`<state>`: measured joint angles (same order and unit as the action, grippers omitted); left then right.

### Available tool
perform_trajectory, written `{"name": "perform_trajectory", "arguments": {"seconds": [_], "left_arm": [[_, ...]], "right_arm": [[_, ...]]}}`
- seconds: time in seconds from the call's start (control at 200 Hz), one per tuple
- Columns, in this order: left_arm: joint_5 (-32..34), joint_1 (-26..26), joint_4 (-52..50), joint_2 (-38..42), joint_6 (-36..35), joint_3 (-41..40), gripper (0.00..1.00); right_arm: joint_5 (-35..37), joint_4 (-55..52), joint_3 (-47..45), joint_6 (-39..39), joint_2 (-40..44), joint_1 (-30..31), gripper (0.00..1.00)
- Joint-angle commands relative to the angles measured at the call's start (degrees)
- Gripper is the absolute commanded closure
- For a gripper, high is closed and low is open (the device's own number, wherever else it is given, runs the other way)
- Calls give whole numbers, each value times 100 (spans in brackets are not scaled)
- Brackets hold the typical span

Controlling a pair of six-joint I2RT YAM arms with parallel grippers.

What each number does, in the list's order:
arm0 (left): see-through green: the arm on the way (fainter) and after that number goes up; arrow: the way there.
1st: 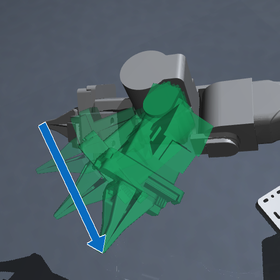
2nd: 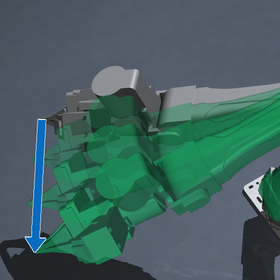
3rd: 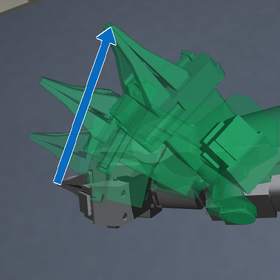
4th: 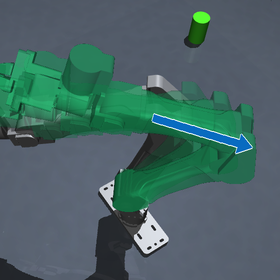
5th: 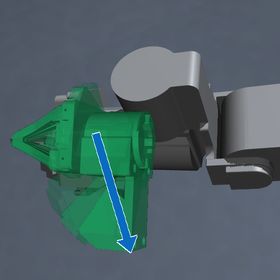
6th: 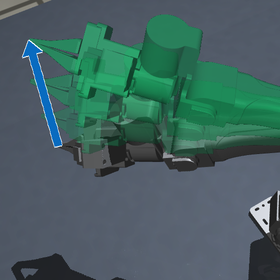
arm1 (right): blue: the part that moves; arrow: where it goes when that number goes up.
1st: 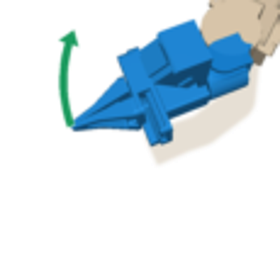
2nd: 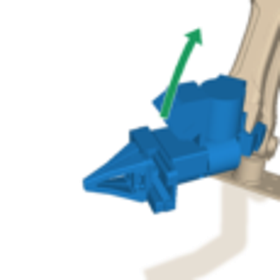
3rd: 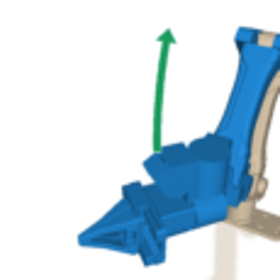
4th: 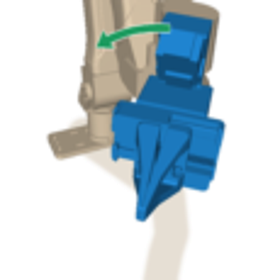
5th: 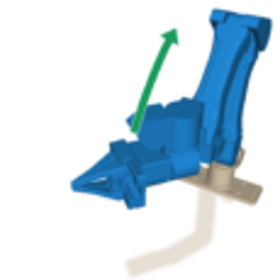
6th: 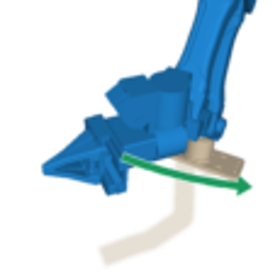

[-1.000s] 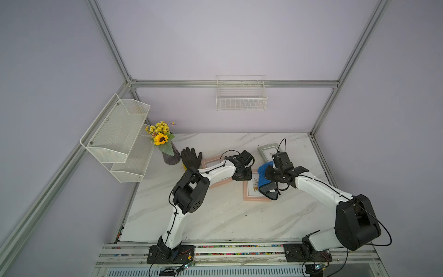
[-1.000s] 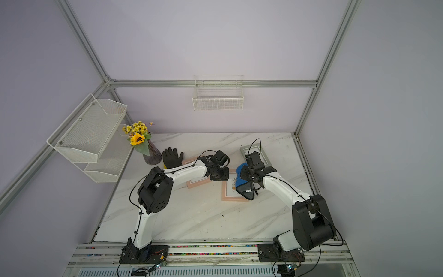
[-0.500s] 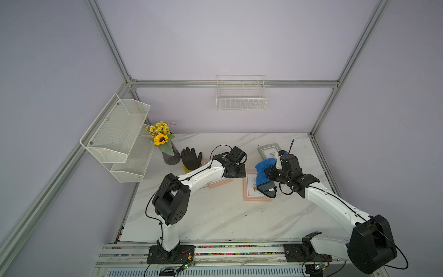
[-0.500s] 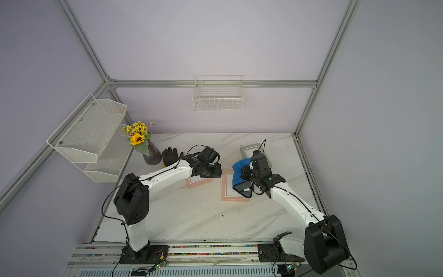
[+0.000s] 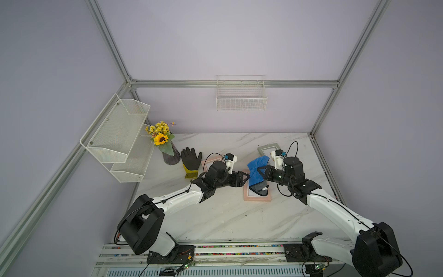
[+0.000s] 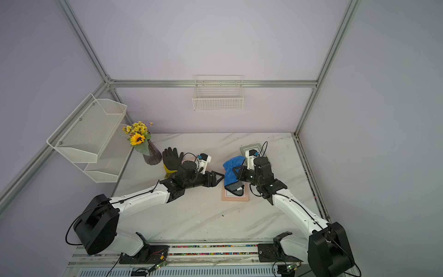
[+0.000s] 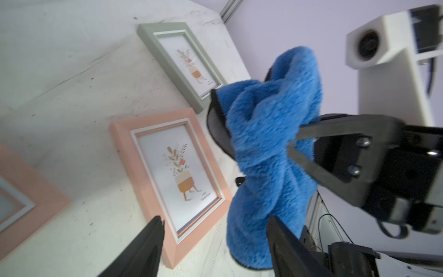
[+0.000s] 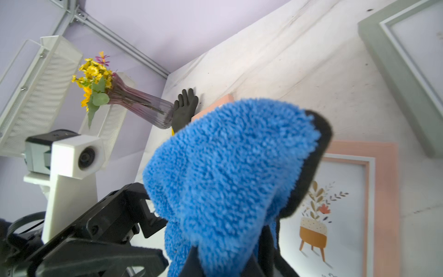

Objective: Wipe the picture frame with a cloth
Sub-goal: Adjust the cleaning item.

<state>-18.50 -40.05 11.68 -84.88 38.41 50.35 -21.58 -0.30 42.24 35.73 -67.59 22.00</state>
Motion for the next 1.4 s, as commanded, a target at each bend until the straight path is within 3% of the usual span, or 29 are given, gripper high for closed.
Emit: {"name": "perform_trajectory", "arguments": {"seconds": [0.0,0.17,0.37,0.52,0.775,0.96,1.09,1.395], "left_arm": [[-799,15,1386,-16,66,0,30],[-1151,7,1715,-210,193,15,30],[-1170,6,1654,-210,110,21,39],[-1384,6,1640,-187,44,47,49],[-1507,7,1494,-129,-8,155,83],[-1458,15,1370,-68,-25,185,96],[-1201,15,1176,9,-43,208,100],[-367,218,347,327,14,68,100]], "right_arm": [[-332,750,-118,204,171,144,100],[-440,973,-164,281,195,253,100],[-735,1418,-265,456,398,300,100],[-837,1547,-275,513,497,305,100],[-837,1625,-295,547,452,305,100],[-886,1581,-242,486,451,314,96],[-784,1384,-221,406,476,323,86],[532,36,19,-123,855,305,39]]}}
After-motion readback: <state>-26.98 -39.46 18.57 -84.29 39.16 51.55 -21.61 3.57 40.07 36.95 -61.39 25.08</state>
